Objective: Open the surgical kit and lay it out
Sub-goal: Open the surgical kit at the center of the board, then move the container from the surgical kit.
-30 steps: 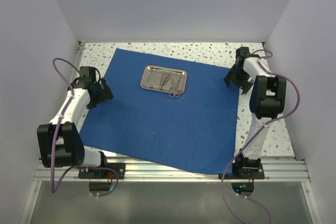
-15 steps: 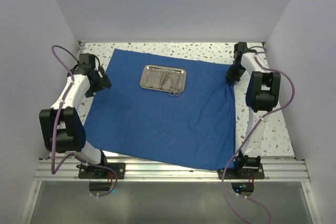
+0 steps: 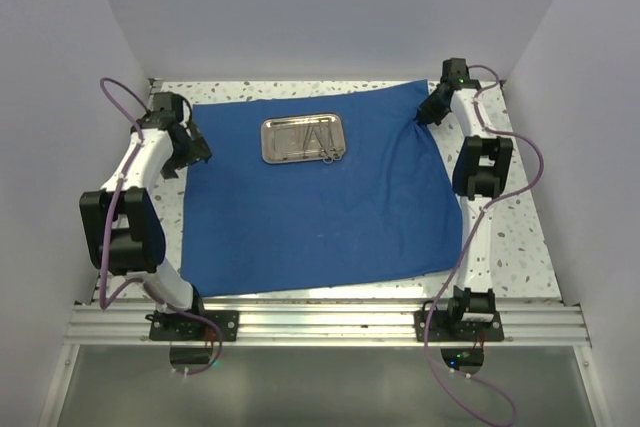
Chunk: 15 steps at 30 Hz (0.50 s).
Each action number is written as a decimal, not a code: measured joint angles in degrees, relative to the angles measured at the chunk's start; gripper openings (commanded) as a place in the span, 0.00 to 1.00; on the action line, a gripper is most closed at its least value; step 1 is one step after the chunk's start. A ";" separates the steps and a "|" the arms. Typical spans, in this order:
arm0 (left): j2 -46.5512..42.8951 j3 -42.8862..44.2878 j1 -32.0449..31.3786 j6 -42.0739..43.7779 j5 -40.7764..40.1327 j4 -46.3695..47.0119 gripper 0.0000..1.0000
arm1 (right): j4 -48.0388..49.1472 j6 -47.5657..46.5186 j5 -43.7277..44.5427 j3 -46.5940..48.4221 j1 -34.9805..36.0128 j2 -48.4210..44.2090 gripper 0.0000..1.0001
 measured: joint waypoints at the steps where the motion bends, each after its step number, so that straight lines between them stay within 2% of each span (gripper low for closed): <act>1: 0.72 0.98 0.00 0.02 -0.17 -0.04 0.82 | 0.24 0.46 0.22 0.04 0.07 0.13 0.00; 5: 4.87 6.64 0.00 0.07 -1.36 -0.44 0.82 | 3.45 2.34 2.64 -6.62 0.04 -3.43 0.00; 9: 9.38 11.82 0.00 0.09 -1.84 -0.31 0.82 | 7.04 3.48 7.21 -20.02 -0.17 -11.19 0.00; 12: 12.00 14.29 -0.09 0.07 -1.70 -0.26 0.82 | 6.14 3.26 8.09 -22.84 -1.05 -13.11 0.00; 13: 12.72 14.95 -0.20 0.07 -1.68 -0.26 0.82 | 6.01 2.86 7.52 -22.64 -1.29 -13.07 0.24; 15: 13.62 16.09 -0.63 0.09 -1.62 -0.26 0.82 | 4.48 2.03 6.12 -20.44 -1.73 -11.93 0.56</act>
